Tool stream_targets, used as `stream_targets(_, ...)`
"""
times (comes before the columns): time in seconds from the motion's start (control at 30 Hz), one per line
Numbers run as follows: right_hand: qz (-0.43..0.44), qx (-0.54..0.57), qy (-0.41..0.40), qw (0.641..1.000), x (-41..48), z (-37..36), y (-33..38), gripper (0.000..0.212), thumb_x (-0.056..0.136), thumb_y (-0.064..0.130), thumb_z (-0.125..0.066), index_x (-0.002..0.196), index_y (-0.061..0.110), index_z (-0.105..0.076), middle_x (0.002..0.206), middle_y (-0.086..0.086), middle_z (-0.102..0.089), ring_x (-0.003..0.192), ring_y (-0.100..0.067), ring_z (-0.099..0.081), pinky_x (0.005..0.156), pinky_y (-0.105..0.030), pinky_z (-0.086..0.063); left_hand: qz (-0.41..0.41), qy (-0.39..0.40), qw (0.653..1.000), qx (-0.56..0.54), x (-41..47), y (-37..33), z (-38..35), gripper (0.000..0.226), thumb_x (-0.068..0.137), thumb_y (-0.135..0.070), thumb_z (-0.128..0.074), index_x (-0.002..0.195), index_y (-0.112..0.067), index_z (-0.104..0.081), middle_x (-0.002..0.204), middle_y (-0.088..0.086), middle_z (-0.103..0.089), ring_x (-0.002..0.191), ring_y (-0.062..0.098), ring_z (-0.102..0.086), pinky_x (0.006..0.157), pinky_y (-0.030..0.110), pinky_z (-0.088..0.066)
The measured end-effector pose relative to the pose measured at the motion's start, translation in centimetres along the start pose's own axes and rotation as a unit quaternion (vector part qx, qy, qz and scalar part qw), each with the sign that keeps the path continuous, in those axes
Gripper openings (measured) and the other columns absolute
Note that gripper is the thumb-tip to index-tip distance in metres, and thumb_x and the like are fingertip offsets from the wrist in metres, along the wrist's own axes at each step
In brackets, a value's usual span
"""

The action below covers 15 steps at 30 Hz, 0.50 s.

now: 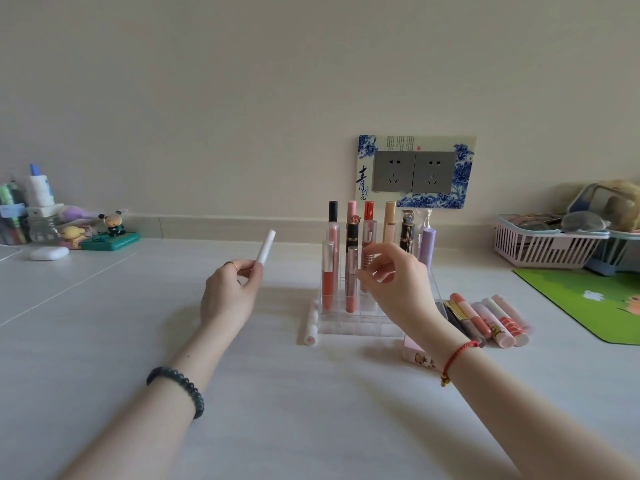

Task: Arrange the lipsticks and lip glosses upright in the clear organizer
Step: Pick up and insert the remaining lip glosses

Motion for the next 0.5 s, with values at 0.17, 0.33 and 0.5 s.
stream_targets(0.17,0.045,0.013,-0.021,0.999,-0.7,1.1,1.9,0.023,0.078,0.011,-0.066,0.101,0.014,-0.063,0.077,0.005,-0.059,0.067,-0.001,-0.052,0.062,-0.005,-0.044,-0.007,0.064,0.964,-0.259,-0.6,-2.3,-1.1,0.018,0.092,-0.02,-0.05,0.1,-0.009,-0.063,0.052,-0.002,-0.043,0.044,0.003,-0.04,0.048,0.012,-0.036)
stream_targets(0.33,0.09,0.036,-0.004,0.995,-1.9,1.1,4.3,0.023,0.076,0.012,-0.068,0.099,0.011,-0.066,0.076,0.008,-0.058,0.066,0.0,-0.053,0.066,-0.006,-0.045,-0.043,0.154,0.909,-0.385,-2.8,-6.1,-2.0,0.01,0.088,-0.019,-0.053,0.085,-0.018,-0.063,0.045,-0.009,-0.046,0.051,0.005,-0.042,0.059,0.014,-0.04)
stream_targets(0.5,0.085,0.09,0.015,0.992,-2.6,1.2,5.5,0.024,0.076,0.025,-0.067,0.1,0.019,-0.066,0.085,0.004,-0.062,0.073,-0.006,-0.055,0.067,-0.017,-0.047,-0.065,0.22,0.885,-0.405,-4.9,-8.4,-2.7,0.024,0.076,-0.033,-0.056,0.09,-0.017,-0.067,0.046,-0.008,-0.049,0.061,0.013,-0.048,0.064,0.01,-0.044)
Point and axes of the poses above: each hand's wrist, its own x-axis towards the middle knuckle, its own z-axis out of the back of the hand, y = z × x, the point moved 7 cm from there along x, towards the middle knuckle
